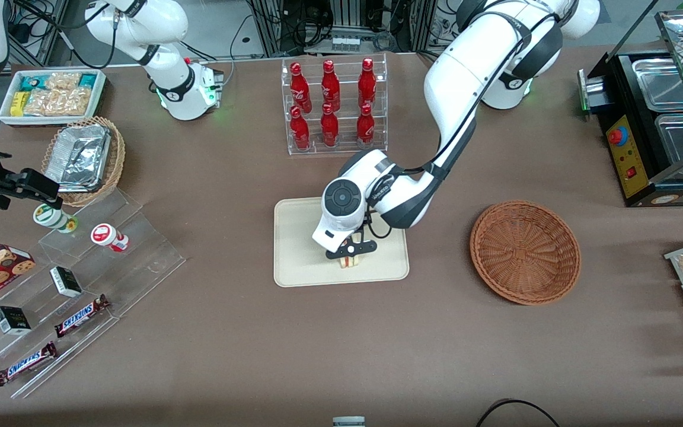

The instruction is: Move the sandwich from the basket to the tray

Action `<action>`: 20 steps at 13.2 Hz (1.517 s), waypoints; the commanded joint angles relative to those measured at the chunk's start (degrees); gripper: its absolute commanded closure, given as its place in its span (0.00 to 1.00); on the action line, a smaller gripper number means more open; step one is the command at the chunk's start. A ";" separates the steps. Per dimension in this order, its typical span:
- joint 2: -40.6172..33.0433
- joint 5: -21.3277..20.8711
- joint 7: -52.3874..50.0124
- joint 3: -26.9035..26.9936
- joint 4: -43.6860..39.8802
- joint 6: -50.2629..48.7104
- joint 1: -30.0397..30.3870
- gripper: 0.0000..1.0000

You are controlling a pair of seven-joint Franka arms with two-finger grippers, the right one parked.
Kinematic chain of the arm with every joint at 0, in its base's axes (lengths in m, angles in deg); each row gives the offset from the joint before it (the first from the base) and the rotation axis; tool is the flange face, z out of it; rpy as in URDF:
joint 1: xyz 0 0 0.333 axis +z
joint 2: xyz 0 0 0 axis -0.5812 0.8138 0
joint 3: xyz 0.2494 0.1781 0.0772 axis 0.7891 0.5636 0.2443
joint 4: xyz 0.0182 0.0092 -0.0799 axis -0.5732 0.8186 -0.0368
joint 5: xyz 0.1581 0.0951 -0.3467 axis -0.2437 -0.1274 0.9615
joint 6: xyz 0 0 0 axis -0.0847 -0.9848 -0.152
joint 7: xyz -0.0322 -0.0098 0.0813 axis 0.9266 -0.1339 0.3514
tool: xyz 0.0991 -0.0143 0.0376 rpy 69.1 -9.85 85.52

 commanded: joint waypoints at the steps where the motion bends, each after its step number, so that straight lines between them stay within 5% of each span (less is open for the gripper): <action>1: 1.05 -0.46 -0.85 0.76 -2.07 -0.38 -0.86 0.00; 13: -1.76 0.33 -1.64 0.14 -2.95 -4.59 -0.60 0.00; 16: -7.46 5.33 0.29 0.23 -3.13 -9.85 1.32 0.00; 20: -13.01 6.84 10.12 0.67 -2.78 -17.42 5.19 0.00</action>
